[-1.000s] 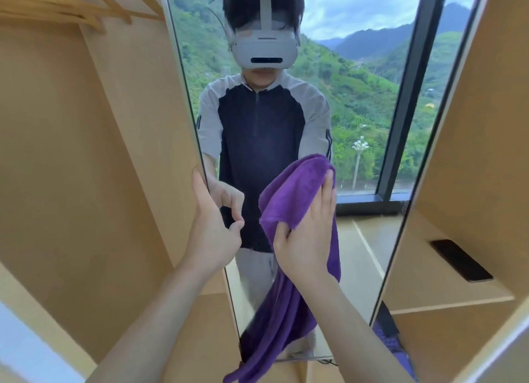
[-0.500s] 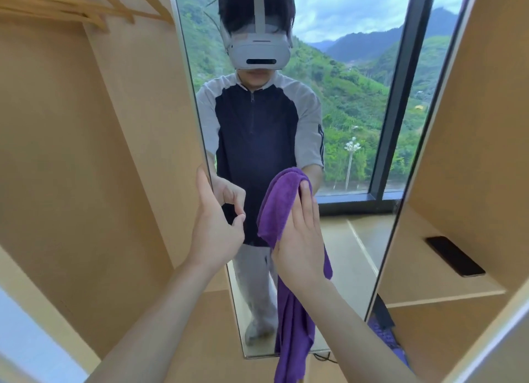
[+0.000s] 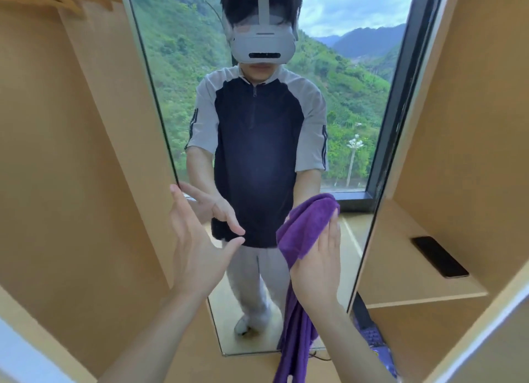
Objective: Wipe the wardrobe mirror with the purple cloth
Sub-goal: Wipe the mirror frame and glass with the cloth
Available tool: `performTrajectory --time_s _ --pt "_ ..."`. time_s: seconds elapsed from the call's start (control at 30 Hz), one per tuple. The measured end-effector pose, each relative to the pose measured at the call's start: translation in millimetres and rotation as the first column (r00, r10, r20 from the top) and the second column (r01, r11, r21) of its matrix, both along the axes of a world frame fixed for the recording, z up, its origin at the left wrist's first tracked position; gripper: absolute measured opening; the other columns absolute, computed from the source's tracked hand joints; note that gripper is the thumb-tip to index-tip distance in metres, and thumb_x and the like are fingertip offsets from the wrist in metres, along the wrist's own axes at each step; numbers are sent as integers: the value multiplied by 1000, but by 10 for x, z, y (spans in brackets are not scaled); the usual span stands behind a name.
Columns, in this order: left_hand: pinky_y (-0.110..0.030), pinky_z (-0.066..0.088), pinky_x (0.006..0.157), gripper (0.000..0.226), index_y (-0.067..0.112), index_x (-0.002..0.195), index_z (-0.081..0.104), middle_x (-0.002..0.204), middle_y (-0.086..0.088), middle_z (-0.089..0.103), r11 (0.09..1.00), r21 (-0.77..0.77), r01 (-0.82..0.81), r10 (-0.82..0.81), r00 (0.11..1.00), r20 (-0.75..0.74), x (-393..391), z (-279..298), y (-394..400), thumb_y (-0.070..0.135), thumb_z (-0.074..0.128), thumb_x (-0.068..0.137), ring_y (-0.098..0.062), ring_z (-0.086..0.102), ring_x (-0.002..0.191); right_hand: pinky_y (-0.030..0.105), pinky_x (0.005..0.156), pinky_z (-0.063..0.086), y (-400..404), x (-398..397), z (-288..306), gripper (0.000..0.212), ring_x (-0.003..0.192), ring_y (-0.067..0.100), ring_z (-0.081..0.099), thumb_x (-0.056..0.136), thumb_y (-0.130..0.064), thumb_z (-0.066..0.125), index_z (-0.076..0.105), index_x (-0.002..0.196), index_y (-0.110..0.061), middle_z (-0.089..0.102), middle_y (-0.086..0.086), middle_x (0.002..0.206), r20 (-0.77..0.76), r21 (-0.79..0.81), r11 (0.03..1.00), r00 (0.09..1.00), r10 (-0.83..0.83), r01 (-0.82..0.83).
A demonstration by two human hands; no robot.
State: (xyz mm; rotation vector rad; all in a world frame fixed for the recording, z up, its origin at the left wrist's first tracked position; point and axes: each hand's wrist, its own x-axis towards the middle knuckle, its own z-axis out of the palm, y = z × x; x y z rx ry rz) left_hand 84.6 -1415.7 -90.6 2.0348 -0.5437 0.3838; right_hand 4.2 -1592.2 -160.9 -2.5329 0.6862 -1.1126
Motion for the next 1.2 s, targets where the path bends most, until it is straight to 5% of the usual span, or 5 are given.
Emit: performTrajectory --time_s 0.1,0.3,0.5,0.93,1.2 --pt "-32 37 88 150 36 150 -32 162 -1 5 997 -28 -70 70 997 -16 -14 -16 -124 33 92 67 -11 23 135 50 122 22 -291 -102 135 75 147 40 26 83 -2 67 29 148 1 36 25 152 127 30 999 991 -44 41" --pt "-48 39 105 152 40 149 -31 162 -5 5 990 -39 -137 137 991 -4 -12 -77 -198 31 94 64 -25 19 150 31 126 -2 -588 -148 216 80 150 40 20 83 7 63 21 150 3 31 29 156 231 60 994 968 -99 87" --pt "-48 41 105 150 39 152 -26 162 -2 9 981 -58 -184 185 983 6 -83 -138 -186 36 94 62 -23 23 149 48 122 22 -264 -262 -203 82 149 38 23 85 1 59 18 156 -4 22 22 161 84 564 826 992 -91 28" --pt "-30 32 98 149 31 157 -19 156 2 18 975 -77 -209 209 978 -9 -201 -85 -222 29 95 62 -9 24 142 44 126 18 -695 -258 655 107 150 13 -3 77 13 65 -2 158 -10 4 11 168 281 207 972 958 47 -108" --pt "-25 29 101 146 30 158 -17 120 53 4 978 -97 -186 181 982 -58 -281 -63 -206 27 95 63 42 8 111 70 110 32 -149 -341 -229 108 138 47 28 57 20 76 16 145 0 30 39 149 248 311 923 957 152 -228"
